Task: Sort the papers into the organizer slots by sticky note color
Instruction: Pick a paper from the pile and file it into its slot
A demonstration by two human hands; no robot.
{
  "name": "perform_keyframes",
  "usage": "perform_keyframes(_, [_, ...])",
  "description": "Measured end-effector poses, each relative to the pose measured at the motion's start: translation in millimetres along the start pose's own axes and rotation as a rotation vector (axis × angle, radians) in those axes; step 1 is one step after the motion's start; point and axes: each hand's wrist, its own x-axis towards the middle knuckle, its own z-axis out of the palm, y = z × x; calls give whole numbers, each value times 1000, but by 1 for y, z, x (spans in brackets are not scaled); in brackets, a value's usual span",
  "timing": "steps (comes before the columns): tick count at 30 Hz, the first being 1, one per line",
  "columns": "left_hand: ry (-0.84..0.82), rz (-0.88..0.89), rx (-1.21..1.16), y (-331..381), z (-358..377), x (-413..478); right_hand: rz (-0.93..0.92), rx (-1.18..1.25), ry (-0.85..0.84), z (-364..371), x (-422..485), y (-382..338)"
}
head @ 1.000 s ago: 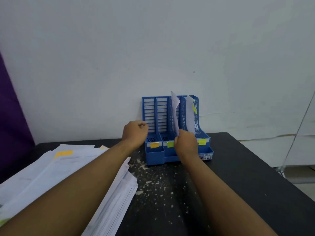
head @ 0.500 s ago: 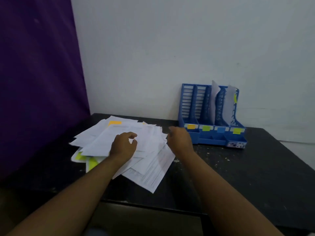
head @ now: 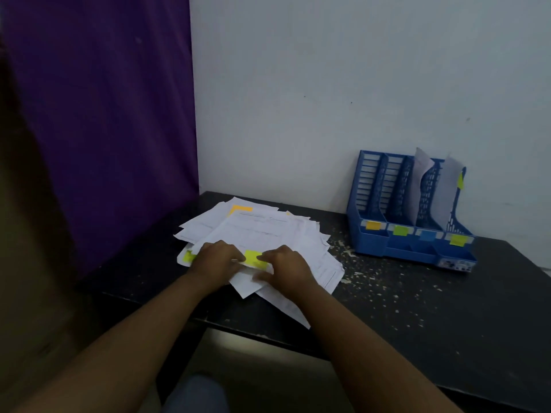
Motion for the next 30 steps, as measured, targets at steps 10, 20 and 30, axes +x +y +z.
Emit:
perform_keyframes(10, [543, 124, -192, 29, -17, 13, 169, 331, 420, -57, 18, 5])
perform_keyframes(20, [368, 117, -952, 120, -87, 60, 61, 1114, 327, -184, 25, -37])
perform_keyframes(30, [523, 40, -1008, 135, -142, 85, 136, 793, 755, -210, 12, 15])
